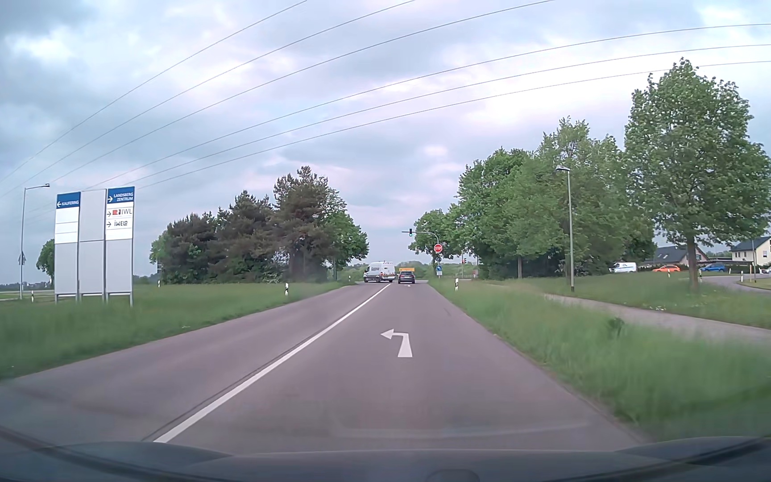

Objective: Follow the waypoints while adhering to traffic rules and regulations

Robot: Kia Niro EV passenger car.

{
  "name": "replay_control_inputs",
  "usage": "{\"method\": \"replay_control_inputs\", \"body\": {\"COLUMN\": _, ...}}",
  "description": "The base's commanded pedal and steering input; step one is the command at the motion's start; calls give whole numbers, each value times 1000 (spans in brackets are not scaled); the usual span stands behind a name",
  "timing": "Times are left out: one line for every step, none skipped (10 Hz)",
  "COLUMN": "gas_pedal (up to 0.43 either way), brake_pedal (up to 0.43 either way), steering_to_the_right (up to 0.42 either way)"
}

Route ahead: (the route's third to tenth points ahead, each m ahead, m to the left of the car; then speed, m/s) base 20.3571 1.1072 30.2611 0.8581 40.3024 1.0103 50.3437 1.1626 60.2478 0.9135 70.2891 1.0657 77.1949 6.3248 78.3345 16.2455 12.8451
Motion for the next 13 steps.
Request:
{"method": "replay_control_inputs", "body": {"gas_pedal": 118, "brake_pedal": 0, "steering_to_the_right": 0}}
{"method": "replay_control_inputs", "body": {"gas_pedal": 130, "brake_pedal": 0, "steering_to_the_right": 0}}
{"method": "replay_control_inputs", "body": {"gas_pedal": 130, "brake_pedal": 0, "steering_to_the_right": 0}}
{"method": "replay_control_inputs", "body": {"gas_pedal": 130, "brake_pedal": 0, "steering_to_the_right": -1}}
{"method": "replay_control_inputs", "body": {"gas_pedal": 130, "brake_pedal": 0, "steering_to_the_right": -2}}
{"method": "replay_control_inputs", "body": {"gas_pedal": 138, "brake_pedal": 0, "steering_to_the_right": -3}}
{"method": "replay_control_inputs", "body": {"gas_pedal": 138, "brake_pedal": 0, "steering_to_the_right": -3}}
{"method": "replay_control_inputs", "body": {"gas_pedal": 138, "brake_pedal": 0, "steering_to_the_right": -4}}
{"method": "replay_control_inputs", "body": {"gas_pedal": 138, "brake_pedal": 0, "steering_to_the_right": -3}}
{"method": "replay_control_inputs", "body": {"gas_pedal": 138, "brake_pedal": 0, "steering_to_the_right": -3}}
{"method": "replay_control_inputs", "body": {"gas_pedal": 138, "brake_pedal": 0, "steering_to_the_right": -3}}
{"method": "replay_control_inputs", "body": {"gas_pedal": 138, "brake_pedal": 0, "steering_to_the_right": -3}}
{"method": "replay_control_inputs", "body": {"gas_pedal": 138, "brake_pedal": 0, "steering_to_the_right": -3}}
